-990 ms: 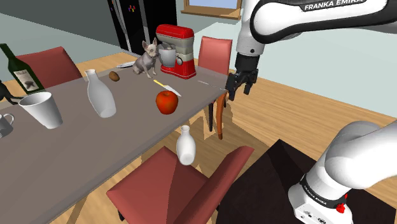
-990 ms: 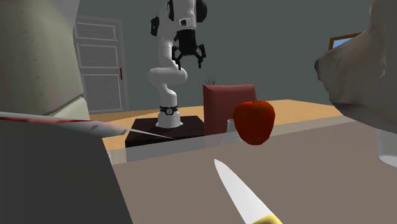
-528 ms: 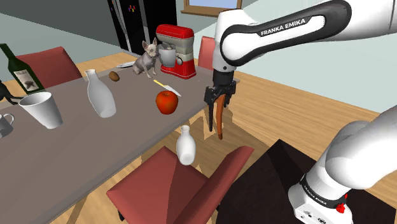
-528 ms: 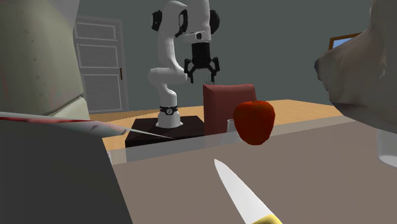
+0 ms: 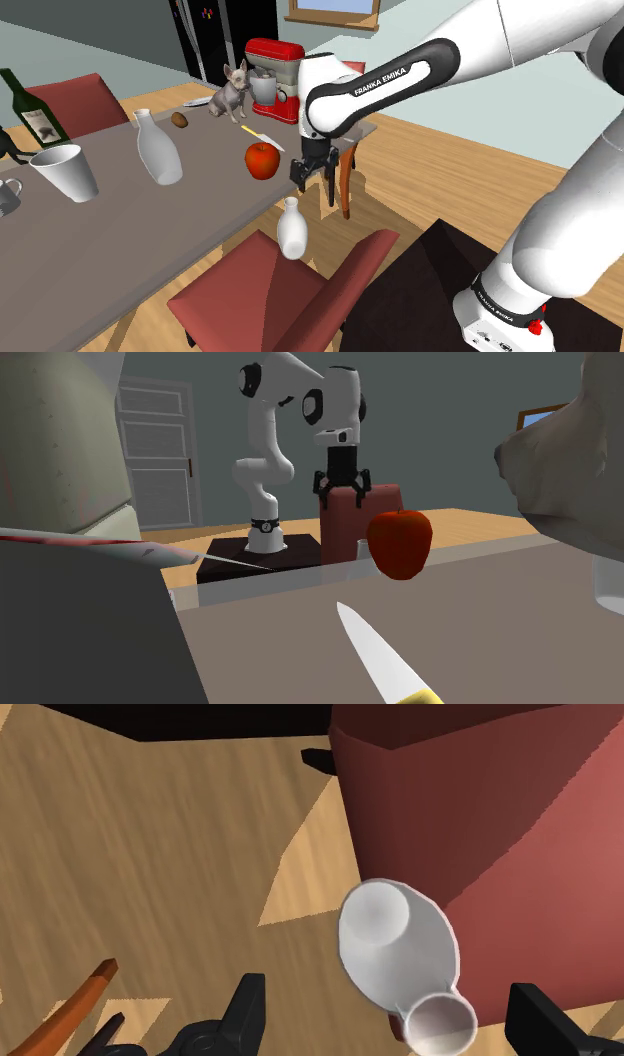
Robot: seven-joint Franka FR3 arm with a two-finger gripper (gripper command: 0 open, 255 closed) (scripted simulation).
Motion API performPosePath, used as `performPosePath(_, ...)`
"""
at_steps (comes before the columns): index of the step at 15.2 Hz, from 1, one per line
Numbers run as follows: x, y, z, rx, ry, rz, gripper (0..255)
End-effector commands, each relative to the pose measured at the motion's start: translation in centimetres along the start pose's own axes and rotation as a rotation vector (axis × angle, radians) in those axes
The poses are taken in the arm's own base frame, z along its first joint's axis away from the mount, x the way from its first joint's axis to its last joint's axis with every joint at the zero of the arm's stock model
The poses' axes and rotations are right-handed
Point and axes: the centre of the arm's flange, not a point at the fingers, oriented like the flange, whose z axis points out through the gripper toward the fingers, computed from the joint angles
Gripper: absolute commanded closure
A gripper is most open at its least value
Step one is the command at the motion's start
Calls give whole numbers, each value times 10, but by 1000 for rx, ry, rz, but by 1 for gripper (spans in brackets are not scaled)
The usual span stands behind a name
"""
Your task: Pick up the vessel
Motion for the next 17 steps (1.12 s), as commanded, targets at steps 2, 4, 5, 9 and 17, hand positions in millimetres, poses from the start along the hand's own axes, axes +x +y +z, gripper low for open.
performPosePath(2,27,-20,27,-11,-1,5,0)
performPosePath(4,43,-33,45,-19,-3,9,0)
performPosePath(5,50,-39,54,-23,-4,10,0)
performPosePath(9,66,-51,81,-30,-5,13,0)
performPosePath(17,66,-50,110,-30,-5,13,255)
